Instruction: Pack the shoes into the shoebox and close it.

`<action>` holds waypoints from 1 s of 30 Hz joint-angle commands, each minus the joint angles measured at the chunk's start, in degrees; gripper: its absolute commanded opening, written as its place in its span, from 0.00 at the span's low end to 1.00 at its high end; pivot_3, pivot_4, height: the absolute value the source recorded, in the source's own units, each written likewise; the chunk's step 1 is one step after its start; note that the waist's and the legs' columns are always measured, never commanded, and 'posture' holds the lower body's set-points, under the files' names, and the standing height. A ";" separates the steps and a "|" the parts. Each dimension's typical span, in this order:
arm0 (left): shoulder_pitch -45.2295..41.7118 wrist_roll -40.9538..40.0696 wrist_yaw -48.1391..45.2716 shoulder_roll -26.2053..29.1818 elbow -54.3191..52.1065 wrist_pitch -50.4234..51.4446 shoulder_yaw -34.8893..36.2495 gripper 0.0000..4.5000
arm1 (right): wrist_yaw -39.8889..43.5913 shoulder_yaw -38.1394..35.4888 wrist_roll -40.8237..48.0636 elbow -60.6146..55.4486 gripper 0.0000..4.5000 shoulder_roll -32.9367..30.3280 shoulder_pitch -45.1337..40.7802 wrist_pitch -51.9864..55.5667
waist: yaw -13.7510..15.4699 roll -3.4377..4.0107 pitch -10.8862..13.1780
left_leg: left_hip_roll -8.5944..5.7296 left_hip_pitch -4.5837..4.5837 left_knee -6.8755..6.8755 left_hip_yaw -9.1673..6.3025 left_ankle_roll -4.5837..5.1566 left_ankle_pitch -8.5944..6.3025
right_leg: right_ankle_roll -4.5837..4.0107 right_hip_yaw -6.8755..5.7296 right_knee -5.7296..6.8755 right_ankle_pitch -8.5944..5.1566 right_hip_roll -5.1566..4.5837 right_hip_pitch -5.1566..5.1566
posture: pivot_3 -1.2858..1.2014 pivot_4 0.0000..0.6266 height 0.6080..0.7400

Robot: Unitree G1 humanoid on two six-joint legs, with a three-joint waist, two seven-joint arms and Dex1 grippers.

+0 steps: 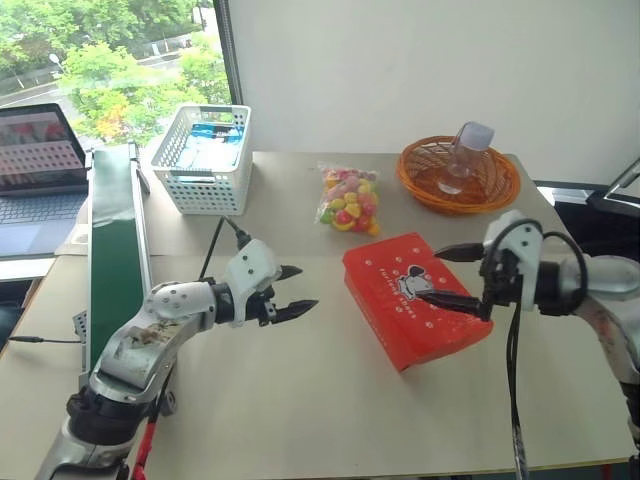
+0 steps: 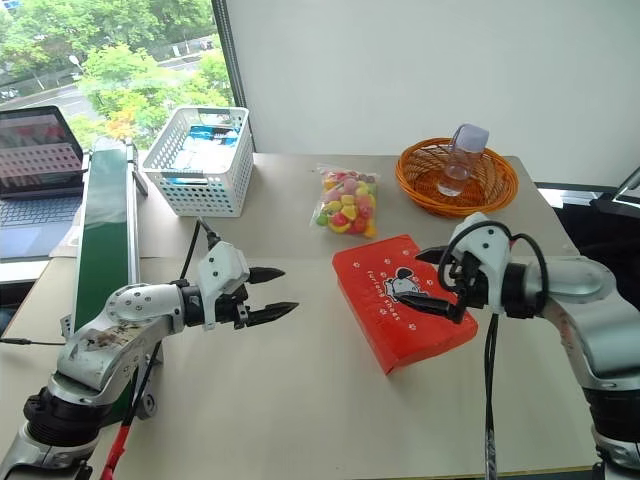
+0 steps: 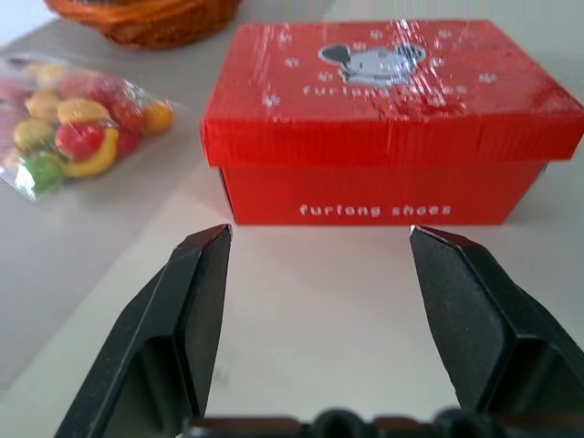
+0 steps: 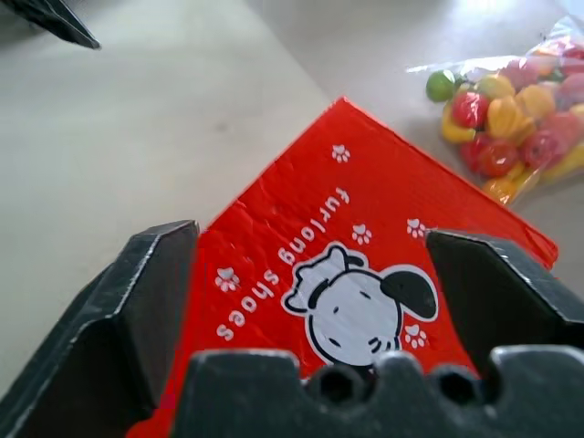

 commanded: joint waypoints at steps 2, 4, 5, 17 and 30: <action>0.87 1.14 4.53 -3.94 -1.51 -1.17 -0.38 0.73 | -2.72 -7.86 -0.36 2.05 0.99 -0.64 4.45 -0.49 | 0.17 0.00 0.00 | 0.00 -0.01 0.00 0.01 0.00 0.00 | -0.01 0.01 0.00 0.00 0.00 -0.01 | 0.52 0.24 1.00; 2.09 1.15 6.14 -5.81 -2.02 -1.06 -0.54 0.73 | -4.44 -9.51 -2.42 3.86 0.99 -1.07 7.40 -1.07 | 0.16 -0.01 0.00 | -0.01 -0.02 0.00 -0.01 0.00 0.00 | 0.01 0.00 -0.04 0.00 0.00 0.01 | 0.52 0.24 1.00; 2.69 1.34 6.98 -6.79 -1.49 -1.45 -0.54 0.73 | -5.55 -10.47 -2.96 4.22 0.99 -0.84 8.35 -1.21 | 0.12 -0.01 0.00 | -0.01 -0.02 0.00 0.00 0.00 0.00 | 0.01 0.01 -0.02 0.00 0.00 0.01 | 0.52 0.24 1.00; 9.77 4.61 7.33 -9.26 -0.32 -7.87 -4.44 0.73 | -8.88 -17.29 -1.17 9.67 0.99 9.35 16.53 -9.99 | -0.39 0.00 -0.01 | -0.04 0.07 -0.01 -0.02 0.01 0.00 | 0.02 0.08 0.00 0.00 0.03 0.04 | 0.52 0.24 1.00; 16.68 8.74 8.06 -10.96 6.14 -17.81 -5.15 0.73 | -5.44 -15.39 2.61 6.15 0.99 16.24 26.78 -13.05 | -0.85 0.12 -0.08 | 0.02 0.17 -0.03 -0.03 -0.36 -0.22 | 0.25 0.07 0.02 -0.15 -0.01 0.04 | 0.52 0.24 1.00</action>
